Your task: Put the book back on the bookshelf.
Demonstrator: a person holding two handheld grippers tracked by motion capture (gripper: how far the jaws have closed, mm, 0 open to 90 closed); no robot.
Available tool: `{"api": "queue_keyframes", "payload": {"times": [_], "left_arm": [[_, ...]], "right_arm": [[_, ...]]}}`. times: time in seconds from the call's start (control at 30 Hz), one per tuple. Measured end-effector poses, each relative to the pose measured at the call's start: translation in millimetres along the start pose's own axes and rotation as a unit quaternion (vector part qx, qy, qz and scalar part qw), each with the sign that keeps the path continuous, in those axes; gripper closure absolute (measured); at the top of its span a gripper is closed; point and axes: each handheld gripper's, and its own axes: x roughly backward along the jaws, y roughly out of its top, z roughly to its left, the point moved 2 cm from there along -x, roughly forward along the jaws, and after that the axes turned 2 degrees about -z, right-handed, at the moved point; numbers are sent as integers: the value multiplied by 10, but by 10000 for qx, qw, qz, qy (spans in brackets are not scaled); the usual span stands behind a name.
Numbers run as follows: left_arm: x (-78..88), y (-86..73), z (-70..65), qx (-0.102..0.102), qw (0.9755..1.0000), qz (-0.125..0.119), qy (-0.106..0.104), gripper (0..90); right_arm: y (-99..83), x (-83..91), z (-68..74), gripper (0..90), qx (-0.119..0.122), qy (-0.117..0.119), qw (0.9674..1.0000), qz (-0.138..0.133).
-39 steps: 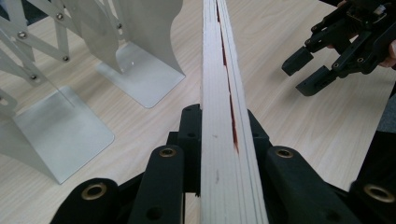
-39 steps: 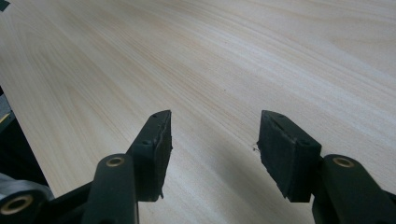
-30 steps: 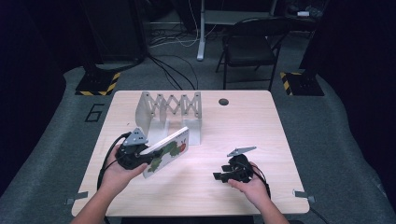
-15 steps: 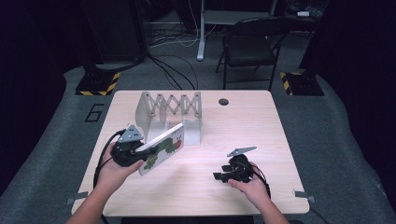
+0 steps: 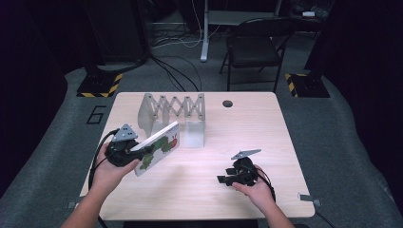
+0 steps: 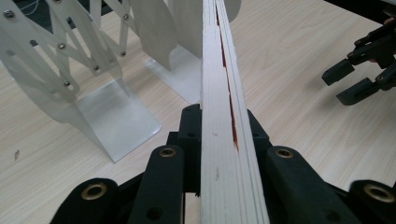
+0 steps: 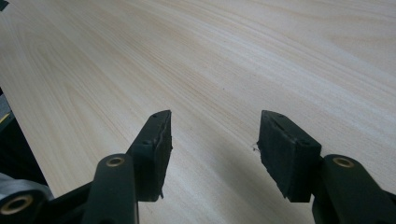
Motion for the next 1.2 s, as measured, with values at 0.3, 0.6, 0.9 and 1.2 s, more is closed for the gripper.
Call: {"api": "queue_keyframes", "payload": {"times": [0.3,0.6,0.9,1.2], "left_arm": [[56,-17,99,126,9998,-31,134,759],[101,-18,200,240,9992,-24,307,759],[126,-18,301,462,9976,-89,512,758],[121,-24,365,685,9952,-87,687,758]], "right_arm": [[-2,3,0,445,-15,-8,10000,7],[-2,7,3,445,-11,-6,10000,-9],[-4,17,-2,445,-30,-18,10000,-6],[-4,18,-7,444,-16,-18,10000,-18]]}}
